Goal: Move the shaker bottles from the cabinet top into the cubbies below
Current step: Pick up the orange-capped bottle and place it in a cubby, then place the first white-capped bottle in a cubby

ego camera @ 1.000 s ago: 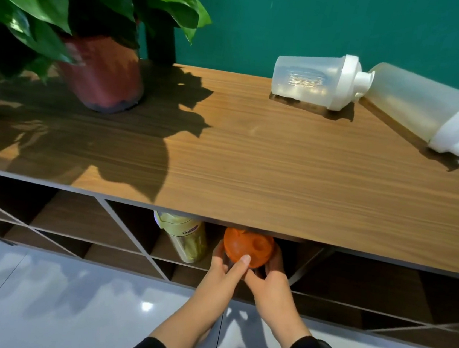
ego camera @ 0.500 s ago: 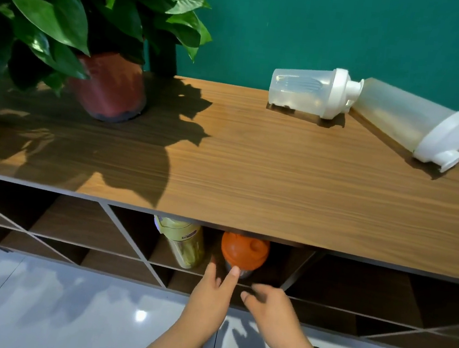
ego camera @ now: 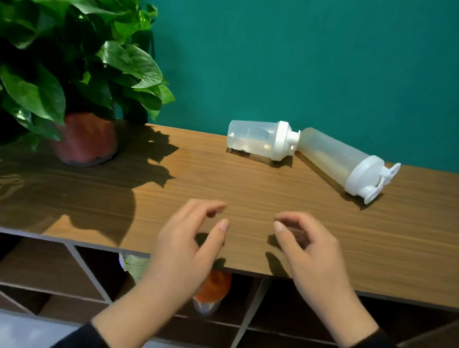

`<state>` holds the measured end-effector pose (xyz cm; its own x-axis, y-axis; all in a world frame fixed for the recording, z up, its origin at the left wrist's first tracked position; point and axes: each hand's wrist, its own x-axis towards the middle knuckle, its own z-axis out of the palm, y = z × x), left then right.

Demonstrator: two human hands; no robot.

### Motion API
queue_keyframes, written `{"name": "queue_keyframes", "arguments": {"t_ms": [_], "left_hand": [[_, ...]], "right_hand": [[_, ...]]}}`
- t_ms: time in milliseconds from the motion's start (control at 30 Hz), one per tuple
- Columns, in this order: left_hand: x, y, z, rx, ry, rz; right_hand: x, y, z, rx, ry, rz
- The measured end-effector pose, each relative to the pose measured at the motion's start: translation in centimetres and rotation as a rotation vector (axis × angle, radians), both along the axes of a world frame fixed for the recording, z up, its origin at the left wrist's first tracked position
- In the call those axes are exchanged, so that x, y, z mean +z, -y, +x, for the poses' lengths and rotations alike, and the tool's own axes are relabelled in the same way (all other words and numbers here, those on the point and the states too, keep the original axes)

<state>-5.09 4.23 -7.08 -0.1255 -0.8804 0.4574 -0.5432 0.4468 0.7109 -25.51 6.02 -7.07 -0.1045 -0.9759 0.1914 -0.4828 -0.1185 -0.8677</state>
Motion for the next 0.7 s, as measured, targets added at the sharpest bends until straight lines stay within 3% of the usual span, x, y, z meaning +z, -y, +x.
{"name": "queue_keyframes", "arguments": {"t_ms": [167, 400, 700], "left_hand": [[0.6, 7.7, -2.9, 0.067, 0.170, 0.033], [1.0, 17.1, -5.4, 0.096, 0.512, -0.120], [2.8, 26.3, -9.0, -0.053, 0.998, -0.072]], "right_hand": [[-1.8, 7.5, -2.5, -0.063, -0.060, 0.063], [-2.4, 13.1, -2.5, -0.191, -0.137, 0.069], [-2.9, 16.1, -2.4, -0.228, -0.352, 0.121]]}}
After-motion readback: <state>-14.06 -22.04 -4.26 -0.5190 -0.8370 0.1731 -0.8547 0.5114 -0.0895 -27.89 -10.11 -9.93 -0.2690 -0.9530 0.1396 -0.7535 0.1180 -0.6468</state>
